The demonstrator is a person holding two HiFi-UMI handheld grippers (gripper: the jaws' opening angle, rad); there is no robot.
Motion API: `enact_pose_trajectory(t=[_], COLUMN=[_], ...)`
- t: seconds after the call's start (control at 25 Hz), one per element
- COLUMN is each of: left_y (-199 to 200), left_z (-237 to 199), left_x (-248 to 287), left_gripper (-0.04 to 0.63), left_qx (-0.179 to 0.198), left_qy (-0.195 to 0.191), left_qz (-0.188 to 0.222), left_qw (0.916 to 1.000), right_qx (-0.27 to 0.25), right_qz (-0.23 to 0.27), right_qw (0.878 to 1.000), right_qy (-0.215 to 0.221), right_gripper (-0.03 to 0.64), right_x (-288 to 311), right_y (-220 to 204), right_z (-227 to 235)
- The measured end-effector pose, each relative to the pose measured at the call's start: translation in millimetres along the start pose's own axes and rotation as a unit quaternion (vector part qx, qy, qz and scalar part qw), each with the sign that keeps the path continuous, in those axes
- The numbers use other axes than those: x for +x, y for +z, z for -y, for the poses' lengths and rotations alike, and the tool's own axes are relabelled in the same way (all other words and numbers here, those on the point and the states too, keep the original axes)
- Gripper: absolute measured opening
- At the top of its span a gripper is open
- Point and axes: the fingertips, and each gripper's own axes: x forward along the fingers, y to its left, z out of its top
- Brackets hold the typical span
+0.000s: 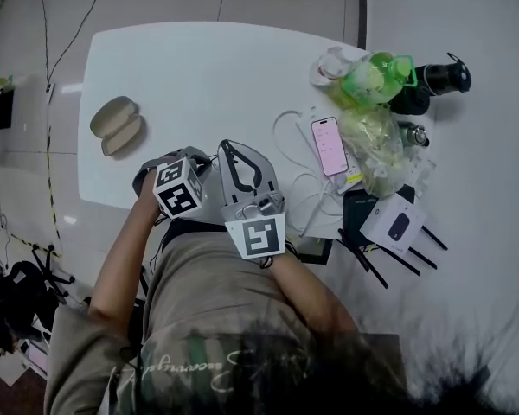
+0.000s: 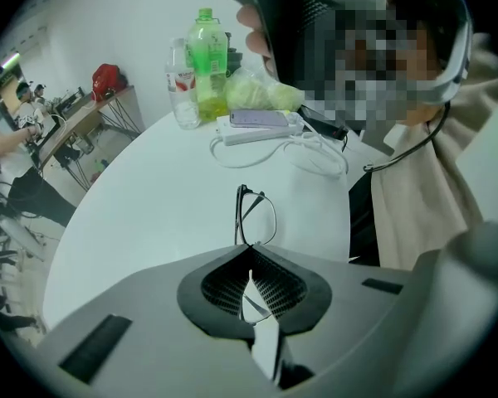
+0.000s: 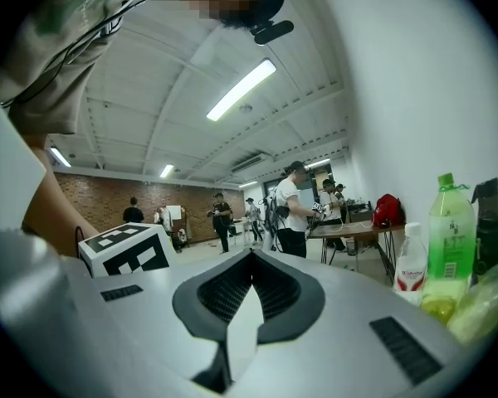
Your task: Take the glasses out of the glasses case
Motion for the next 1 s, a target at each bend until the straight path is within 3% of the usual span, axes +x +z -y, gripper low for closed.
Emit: enact_pose_trajectory(t=[1.0], left_y=[17], left_z=[18], left_x=[18], left_gripper=[0.017], left_qx=[0.027], left_qy=[-0.021], left_qz=[-0.013], left_qw=[0.9993], right_qx=[0.001], right_qz=[-0.031], right_qw=[0.999], right_qy=[-0.011], right_gripper=[0.012], right_x=[-11], right_y=[-18], right_z=[15])
